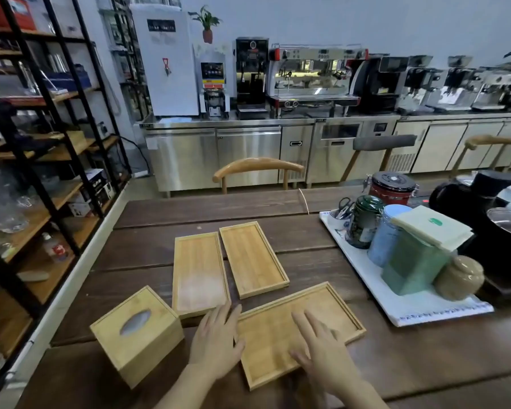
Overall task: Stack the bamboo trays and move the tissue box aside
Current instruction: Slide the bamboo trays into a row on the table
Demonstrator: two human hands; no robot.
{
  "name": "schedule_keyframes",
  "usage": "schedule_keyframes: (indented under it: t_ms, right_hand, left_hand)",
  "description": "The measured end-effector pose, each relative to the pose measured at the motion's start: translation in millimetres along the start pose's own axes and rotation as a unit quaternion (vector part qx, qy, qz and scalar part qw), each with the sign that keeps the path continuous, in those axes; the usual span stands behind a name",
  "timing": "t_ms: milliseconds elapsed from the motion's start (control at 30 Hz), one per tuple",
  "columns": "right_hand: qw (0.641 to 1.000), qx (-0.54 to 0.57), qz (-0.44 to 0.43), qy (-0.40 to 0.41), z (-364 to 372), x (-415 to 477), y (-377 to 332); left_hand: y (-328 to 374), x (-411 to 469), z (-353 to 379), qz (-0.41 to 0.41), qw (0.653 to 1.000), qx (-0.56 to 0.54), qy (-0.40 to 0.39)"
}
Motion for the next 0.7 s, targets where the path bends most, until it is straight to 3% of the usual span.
schedule_keyframes:
  t_ms: [167,267,400,533,700]
  right_hand:
    - [0.982,0.055,0.072,-0.168,26.4,-7.4,12.2]
    - [0.972,0.053,0.082,-0.213,31.5,-10.9,15.9]
    - [0.975,0.069,0.062,-0.203,37.2,-9.4,14.9]
    - [0.972,0.133,0.096,-0.166,36.2,-5.9,20.7]
    - [0.975,0.133,0.117,-0.132,35.4,-1.5,33.4]
  left_hand:
    - [-12.3,5.0,28.3,-0.029,0.995,-0.036,-0.091]
    - [-16.7,7.0,33.8,-0.041,0.992,-0.057,-0.104]
    - [-18.6,9.1,41.0,-0.054,0.987,-0.098,-0.116]
    - [-11.7,12.3,40.9,-0.055,0.986,-0.114,-0.105]
    - [-2.1,15.7,35.3,-0.058,0.988,-0.104,-0.099]
Point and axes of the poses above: each hand's wrist, its own x-axis towards the middle knuckle, its own z-axis out of the palm, y = z × x, the point moved 6 cm from there along x, towards the middle knuckle, and after that the axes turned 1 degree about -y, right-handed, at the moved point
